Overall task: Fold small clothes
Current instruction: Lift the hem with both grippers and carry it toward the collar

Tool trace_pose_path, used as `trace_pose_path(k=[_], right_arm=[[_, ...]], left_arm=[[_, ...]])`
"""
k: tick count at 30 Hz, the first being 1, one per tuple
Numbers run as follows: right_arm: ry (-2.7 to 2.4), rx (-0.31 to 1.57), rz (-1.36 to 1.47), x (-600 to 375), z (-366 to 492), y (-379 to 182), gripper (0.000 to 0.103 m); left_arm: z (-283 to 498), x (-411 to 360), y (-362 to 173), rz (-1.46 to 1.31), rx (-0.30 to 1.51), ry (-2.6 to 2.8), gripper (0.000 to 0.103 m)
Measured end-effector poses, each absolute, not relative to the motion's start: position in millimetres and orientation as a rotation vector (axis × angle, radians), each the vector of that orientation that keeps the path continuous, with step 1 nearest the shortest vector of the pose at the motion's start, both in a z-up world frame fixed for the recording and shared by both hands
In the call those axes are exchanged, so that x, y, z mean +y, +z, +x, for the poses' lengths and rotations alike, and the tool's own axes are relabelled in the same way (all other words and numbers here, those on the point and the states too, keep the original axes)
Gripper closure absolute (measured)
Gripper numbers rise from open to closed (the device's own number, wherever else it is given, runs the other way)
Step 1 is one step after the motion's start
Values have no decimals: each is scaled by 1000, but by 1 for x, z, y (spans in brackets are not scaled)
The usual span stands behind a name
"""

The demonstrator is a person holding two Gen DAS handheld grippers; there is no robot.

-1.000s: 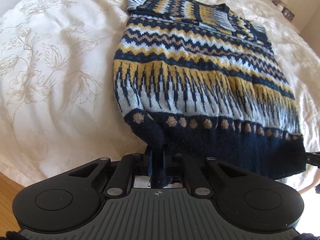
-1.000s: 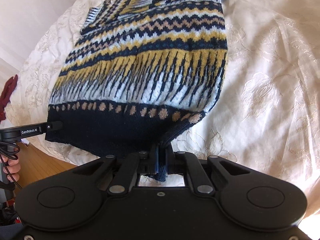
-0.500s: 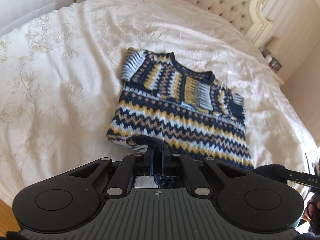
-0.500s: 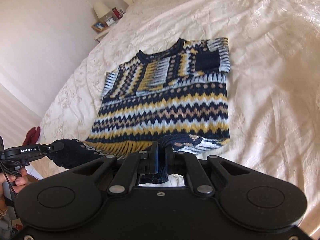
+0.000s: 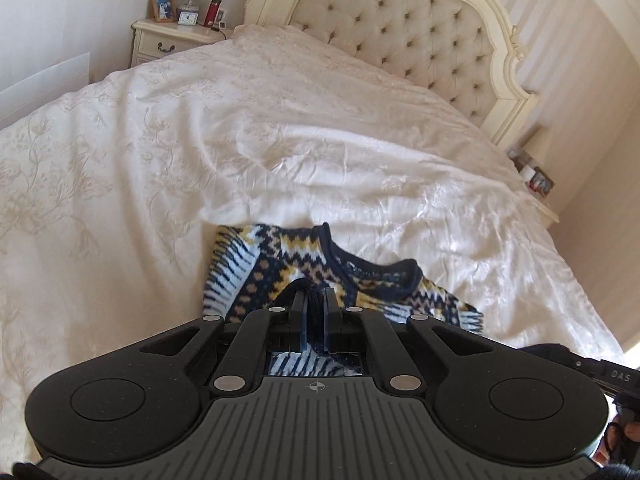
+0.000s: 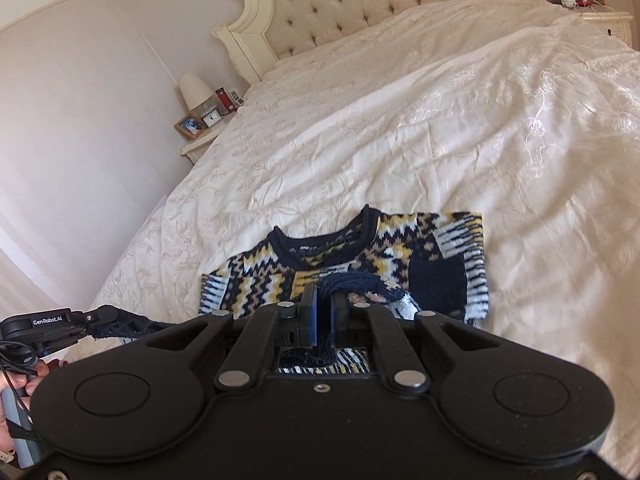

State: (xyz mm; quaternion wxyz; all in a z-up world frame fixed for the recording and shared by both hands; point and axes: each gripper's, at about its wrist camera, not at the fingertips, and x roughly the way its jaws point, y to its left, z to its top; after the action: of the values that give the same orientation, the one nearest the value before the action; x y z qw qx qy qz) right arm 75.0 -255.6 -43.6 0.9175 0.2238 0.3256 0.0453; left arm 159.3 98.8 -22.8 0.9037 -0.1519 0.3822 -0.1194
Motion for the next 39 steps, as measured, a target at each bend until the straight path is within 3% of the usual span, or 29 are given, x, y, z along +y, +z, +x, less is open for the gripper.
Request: trace_pose_path(k=[11, 26, 39], right_arm=[[-40, 714, 481, -267, 170, -72, 92], [-163, 916, 441, -270, 266, -141, 92], [-234, 995, 463, -273, 295, -169, 90]], left_arm=[[263, 79, -58, -315, 880, -250, 97], [344, 71, -134, -238, 1046, -178, 94], [381, 84, -131, -194, 1022, -88, 94]])
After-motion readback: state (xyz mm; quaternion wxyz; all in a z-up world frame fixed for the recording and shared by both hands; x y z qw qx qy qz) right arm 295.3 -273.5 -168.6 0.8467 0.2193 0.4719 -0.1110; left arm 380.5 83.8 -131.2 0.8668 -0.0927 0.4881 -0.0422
